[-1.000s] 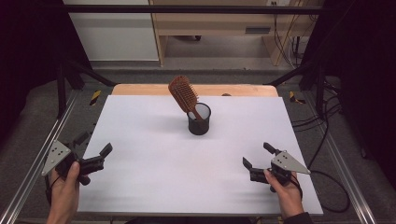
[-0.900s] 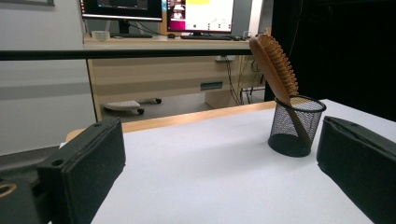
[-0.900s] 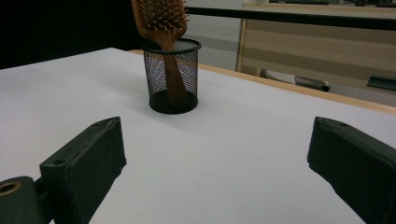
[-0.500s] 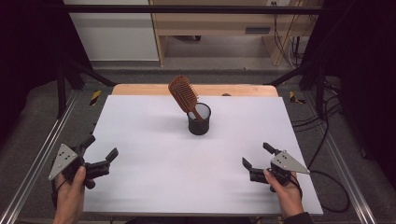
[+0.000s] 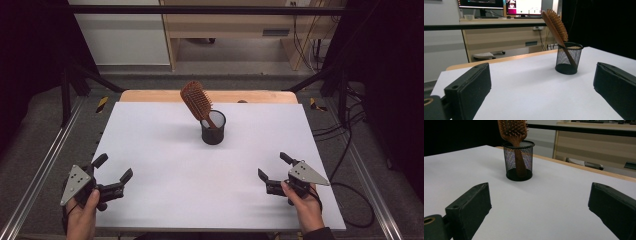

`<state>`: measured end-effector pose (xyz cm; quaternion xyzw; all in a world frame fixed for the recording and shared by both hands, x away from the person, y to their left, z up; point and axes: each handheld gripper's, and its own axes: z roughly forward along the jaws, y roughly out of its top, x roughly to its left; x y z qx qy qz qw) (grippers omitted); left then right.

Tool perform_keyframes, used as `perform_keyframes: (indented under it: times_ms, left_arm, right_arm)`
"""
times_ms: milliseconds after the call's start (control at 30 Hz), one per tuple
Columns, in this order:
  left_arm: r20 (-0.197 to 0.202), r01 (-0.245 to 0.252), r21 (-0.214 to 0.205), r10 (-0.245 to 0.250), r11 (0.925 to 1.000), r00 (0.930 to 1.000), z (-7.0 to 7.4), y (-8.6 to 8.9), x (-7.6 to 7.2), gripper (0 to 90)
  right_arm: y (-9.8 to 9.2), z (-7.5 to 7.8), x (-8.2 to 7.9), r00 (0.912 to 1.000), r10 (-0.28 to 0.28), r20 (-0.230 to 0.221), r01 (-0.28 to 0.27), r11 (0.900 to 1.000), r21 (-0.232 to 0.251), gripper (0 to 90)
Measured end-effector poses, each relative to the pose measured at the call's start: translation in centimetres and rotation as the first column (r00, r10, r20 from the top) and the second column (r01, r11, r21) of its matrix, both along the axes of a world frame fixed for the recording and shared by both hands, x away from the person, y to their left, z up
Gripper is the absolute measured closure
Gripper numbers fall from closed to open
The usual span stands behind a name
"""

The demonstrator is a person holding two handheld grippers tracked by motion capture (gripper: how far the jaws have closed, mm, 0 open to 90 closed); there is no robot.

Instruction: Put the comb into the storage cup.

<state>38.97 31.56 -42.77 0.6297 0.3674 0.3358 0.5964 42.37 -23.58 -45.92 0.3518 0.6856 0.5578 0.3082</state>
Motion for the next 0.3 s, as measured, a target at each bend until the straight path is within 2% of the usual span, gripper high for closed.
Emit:
perform_keyframes:
  times_ms: [100, 200, 300]
  left_arm:
    - [0.001, -0.009, -0.032, 0.009, 0.9994, 1.0, 0.14, 0.05, -0.59, 1.9]
    - [0.002, -0.018, 0.022, 0.018, 0.9996, 0.9998, -0.08, -0.4, -0.74, 2.0]
    - [0.006, -0.012, 0.02, 0.012, 0.9997, 0.9999, -0.05, -0.8, -0.68, 2.1]
  right_arm:
    - [0.14, -0.04, 0.03, 1.0, 0.01, 0.0, -0.01, 0.9999, -0.003, 4.6]
    - [0.35, -0.12, 0.12, 0.9998, 0.021, -0.004, -0.021, 0.9997, -0.013, 4.5]
    - [0.44, -0.14, 0.18, 0.9998, 0.021, -0.004, -0.021, 0.9996, -0.02, 4.5]
